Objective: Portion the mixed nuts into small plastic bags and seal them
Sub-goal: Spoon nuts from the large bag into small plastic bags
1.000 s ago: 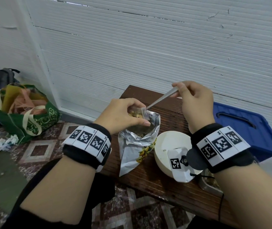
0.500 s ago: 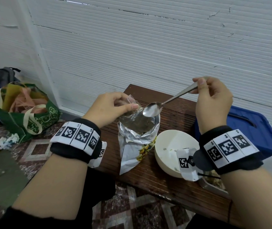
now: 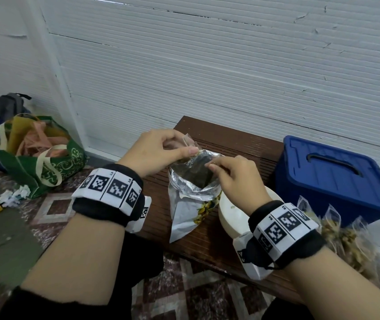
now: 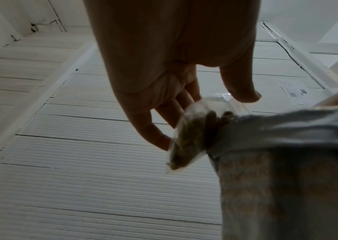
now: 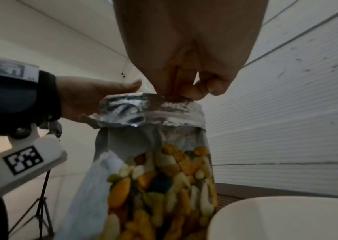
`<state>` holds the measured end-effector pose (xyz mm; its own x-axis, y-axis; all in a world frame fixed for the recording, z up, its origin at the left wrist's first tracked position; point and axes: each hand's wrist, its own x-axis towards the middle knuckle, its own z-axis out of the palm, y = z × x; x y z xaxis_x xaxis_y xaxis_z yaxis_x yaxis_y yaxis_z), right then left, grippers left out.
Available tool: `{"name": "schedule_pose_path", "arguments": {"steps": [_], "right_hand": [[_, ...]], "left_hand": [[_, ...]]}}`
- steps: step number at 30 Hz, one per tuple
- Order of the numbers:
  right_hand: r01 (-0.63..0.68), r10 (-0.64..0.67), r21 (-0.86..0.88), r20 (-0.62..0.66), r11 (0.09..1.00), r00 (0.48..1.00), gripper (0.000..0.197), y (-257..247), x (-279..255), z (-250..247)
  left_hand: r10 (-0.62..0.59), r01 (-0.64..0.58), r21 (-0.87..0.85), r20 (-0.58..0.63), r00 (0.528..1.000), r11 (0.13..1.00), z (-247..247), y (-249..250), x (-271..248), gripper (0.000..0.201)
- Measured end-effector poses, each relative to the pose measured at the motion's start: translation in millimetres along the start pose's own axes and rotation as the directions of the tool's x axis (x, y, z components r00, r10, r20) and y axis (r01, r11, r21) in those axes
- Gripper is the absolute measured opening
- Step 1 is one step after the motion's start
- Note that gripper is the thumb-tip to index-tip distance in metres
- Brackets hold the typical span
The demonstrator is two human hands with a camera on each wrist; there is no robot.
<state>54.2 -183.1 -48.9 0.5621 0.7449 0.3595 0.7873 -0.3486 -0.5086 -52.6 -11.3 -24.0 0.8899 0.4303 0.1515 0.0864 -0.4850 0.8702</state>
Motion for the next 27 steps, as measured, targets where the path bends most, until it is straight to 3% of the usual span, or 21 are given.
{"name": "schedule_pose_path", "arguments": {"steps": [6,13,20,27], "right_hand": [[-0.177,0.199,0.275,-0.056,0.945,0.978,0.022,-1.3,3.5,-2.8],[-0.319,0.46,0.47,-0.222,0.823,0.86,0.035,9.4,12.8,-20.9],[-0.392,0.566,0.521,-0.229,0.759,0.792,0.041,24.8,15.1,-28.5],[-0.401,0.604,0.52,-0.31,0.754,0.734,0.039,31.2,21.9,-52.8]], "left_hand": [[-0.013,0.013,-0.01,0.006,1.0,1.0,0.4,1.3,-1.2,0.045],[-0.027,0.027,-0.029,0.012,1.0,0.999,-0.5,2.6,-2.9,0.052],[-0.01,0.01,-0.004,0.012,1.0,1.0,-1.9,5.6,-4.1,0.048],[-0.029,0.029,-0.01,-0.007,1.0,1.0,-4.6,5.9,-4.5,0.051]]}}
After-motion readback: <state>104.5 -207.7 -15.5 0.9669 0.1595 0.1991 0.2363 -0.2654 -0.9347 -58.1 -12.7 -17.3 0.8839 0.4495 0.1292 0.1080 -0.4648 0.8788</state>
